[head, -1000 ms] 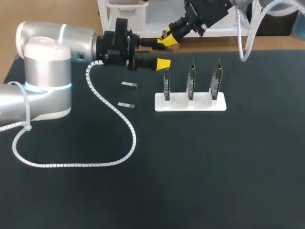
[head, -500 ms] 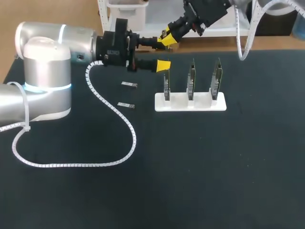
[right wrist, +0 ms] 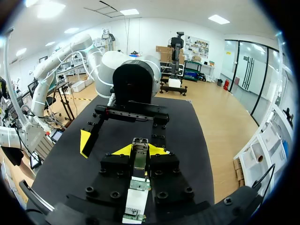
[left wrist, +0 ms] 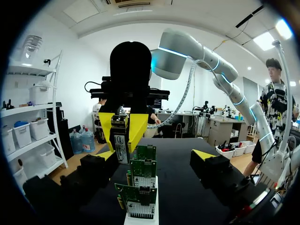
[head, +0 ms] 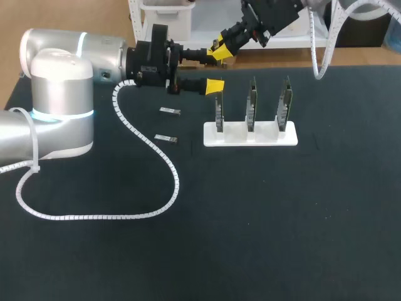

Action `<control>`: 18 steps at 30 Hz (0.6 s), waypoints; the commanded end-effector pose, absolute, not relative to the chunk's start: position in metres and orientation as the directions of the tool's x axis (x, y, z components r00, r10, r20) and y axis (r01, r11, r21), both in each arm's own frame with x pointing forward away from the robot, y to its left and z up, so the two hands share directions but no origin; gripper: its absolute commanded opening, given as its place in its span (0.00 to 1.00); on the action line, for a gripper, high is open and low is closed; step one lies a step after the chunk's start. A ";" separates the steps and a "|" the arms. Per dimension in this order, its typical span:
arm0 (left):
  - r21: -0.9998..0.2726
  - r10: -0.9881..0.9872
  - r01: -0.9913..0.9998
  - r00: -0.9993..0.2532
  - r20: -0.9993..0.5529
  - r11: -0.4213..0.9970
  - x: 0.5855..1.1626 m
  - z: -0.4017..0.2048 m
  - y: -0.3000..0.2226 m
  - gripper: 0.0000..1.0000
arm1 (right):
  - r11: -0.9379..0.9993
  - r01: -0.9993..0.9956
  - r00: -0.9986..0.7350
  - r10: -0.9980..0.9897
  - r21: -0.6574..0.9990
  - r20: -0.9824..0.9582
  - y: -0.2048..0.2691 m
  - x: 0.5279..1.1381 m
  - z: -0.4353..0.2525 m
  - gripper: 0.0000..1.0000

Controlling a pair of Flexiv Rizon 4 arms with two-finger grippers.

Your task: Pick up the optical module with the left hand, and insert it into the network port with the right hand.

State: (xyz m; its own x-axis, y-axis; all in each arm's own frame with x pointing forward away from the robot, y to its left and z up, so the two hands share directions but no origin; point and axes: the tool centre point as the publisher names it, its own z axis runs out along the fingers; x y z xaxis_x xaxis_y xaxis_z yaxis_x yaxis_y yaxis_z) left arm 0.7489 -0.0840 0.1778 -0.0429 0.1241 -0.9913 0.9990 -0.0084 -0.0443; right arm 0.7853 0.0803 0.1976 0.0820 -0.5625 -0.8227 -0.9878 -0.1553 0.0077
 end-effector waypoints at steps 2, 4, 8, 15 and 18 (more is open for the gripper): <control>-0.042 0.123 0.999 -0.041 -0.992 -0.005 0.748 0.177 -0.084 1.00 | -0.157 -0.988 0.082 -0.561 0.008 -0.823 0.080 0.787 0.197 0.00; -0.042 0.123 0.999 -0.041 -0.992 -0.005 0.748 0.177 -0.084 1.00 | -0.157 -0.988 0.082 -0.561 0.008 -0.823 0.080 0.787 0.197 0.00; -0.021 0.151 1.000 -0.019 -0.988 -0.013 0.748 0.182 -0.079 1.00 | -0.157 -0.988 0.082 -0.561 0.008 -0.823 0.080 0.787 0.197 0.00; -0.004 0.212 1.000 -0.004 -0.977 -0.001 0.744 0.188 -0.061 1.00 | -0.157 -0.988 0.082 -0.561 0.008 -0.823 0.080 0.787 0.197 0.00; -0.002 0.244 1.000 -0.003 -0.970 0.007 0.744 0.190 -0.050 1.00 | -0.157 -0.988 0.082 -0.561 0.008 -0.823 0.080 0.787 0.197 0.00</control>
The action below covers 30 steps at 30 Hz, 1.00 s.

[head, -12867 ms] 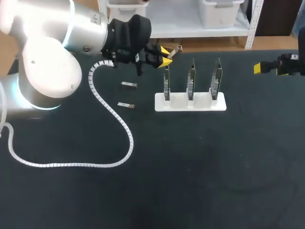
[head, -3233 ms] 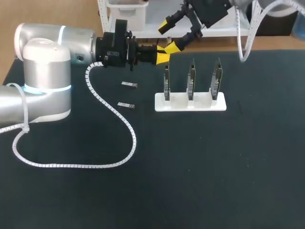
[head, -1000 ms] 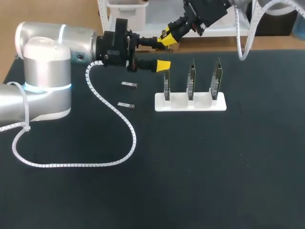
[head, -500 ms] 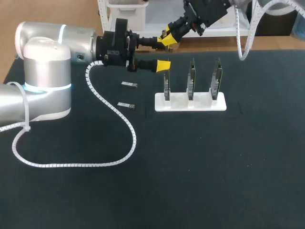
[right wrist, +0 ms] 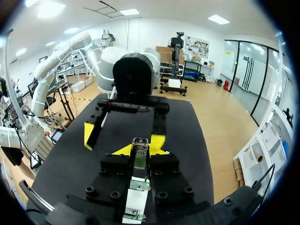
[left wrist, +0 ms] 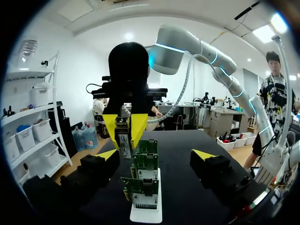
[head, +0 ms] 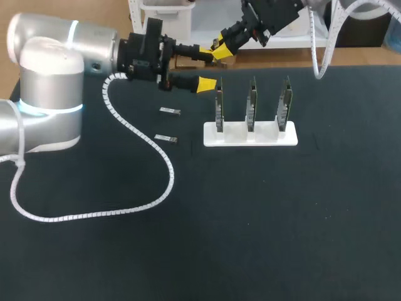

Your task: Pick up the optical module with the left hand, and insert it into the network port with the right hand.

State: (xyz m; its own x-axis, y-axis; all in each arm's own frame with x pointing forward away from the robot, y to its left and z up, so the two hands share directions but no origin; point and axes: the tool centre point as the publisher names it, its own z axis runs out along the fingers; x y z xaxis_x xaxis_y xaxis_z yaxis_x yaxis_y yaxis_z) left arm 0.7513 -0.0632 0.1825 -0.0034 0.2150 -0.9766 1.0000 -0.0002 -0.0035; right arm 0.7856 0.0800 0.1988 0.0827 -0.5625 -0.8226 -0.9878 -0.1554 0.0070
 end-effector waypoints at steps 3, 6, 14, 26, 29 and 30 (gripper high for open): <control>0.005 0.290 1.000 0.005 -0.957 0.001 0.743 0.190 -0.042 1.00 | -0.157 -0.988 0.082 -0.561 0.008 -0.823 0.080 0.787 0.197 0.00; 0.007 0.328 1.000 0.008 -0.945 -0.006 0.744 0.189 -0.035 1.00 | -0.157 -0.988 0.082 -0.561 0.008 -0.823 0.080 0.787 0.197 0.00; 0.027 0.385 1.000 0.030 -0.922 -0.013 0.749 0.191 -0.027 1.00 | -0.157 -0.988 0.082 -0.561 0.008 -0.823 0.080 0.787 0.197 0.00; 0.044 0.462 0.998 0.064 -0.885 -0.054 0.749 0.192 -0.025 1.00 | -0.157 -0.988 0.082 -0.561 0.008 -0.823 0.080 0.787 0.197 0.00; 0.035 0.492 0.998 0.056 -0.869 -0.051 0.749 0.192 -0.023 1.00 | -0.157 -0.988 0.082 -0.561 0.008 -0.823 0.080 0.787 0.197 0.00; 0.035 0.492 0.998 0.056 -0.869 -0.051 0.749 0.192 -0.023 1.00 | -0.157 -0.988 0.082 -0.561 0.008 -0.823 0.080 0.787 0.197 0.00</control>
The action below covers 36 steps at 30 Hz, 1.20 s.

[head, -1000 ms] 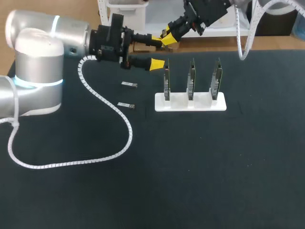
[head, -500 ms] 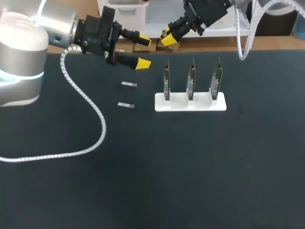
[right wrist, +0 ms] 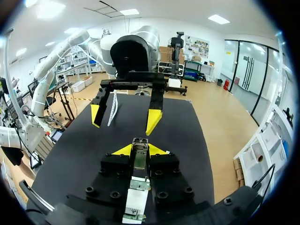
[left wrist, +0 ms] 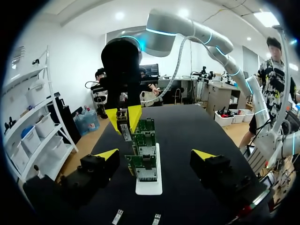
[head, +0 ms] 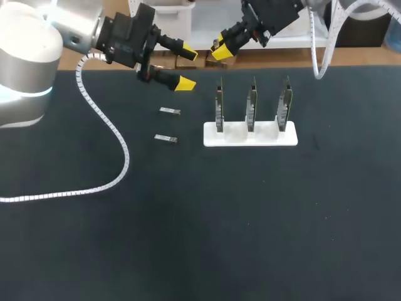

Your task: Pick up the optical module with the left hand, and insert it into the network port with the right hand.

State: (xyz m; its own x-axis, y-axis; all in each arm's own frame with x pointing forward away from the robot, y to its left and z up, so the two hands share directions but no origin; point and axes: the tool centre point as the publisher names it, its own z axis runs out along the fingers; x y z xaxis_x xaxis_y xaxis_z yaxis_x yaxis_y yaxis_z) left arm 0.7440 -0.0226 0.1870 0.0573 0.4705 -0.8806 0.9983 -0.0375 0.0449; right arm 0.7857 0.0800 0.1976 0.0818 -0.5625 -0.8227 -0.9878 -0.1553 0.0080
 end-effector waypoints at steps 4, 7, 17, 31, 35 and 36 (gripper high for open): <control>0.035 0.492 0.998 0.056 -0.869 -0.051 0.749 0.192 -0.023 1.00 | -0.157 -0.988 0.082 -0.561 0.008 -0.823 0.080 0.787 0.197 0.00; 0.035 0.492 0.998 0.056 -0.869 -0.051 0.749 0.192 -0.023 1.00 | -0.157 -0.988 0.082 -0.561 0.008 -0.823 0.080 0.787 0.197 0.00; 0.035 0.492 0.998 0.056 -0.869 -0.051 0.749 0.192 -0.023 1.00 | -0.157 -0.988 0.082 -0.561 0.008 -0.823 0.080 0.787 0.197 0.00; 0.035 0.492 0.998 0.056 -0.869 -0.051 0.749 0.192 -0.023 1.00 | -0.111 -0.994 0.079 -0.548 -0.021 -0.833 0.085 0.758 0.197 0.00; 0.035 0.492 0.998 0.056 -0.869 -0.051 0.749 0.192 -0.023 1.00 | -0.084 -0.996 0.051 -0.553 -0.006 -0.832 0.088 0.750 0.193 0.00; 0.035 0.492 0.998 0.056 -0.869 -0.051 0.749 0.192 -0.023 1.00 | -0.083 -0.997 0.054 -0.550 -0.010 -0.834 0.087 0.747 0.193 0.00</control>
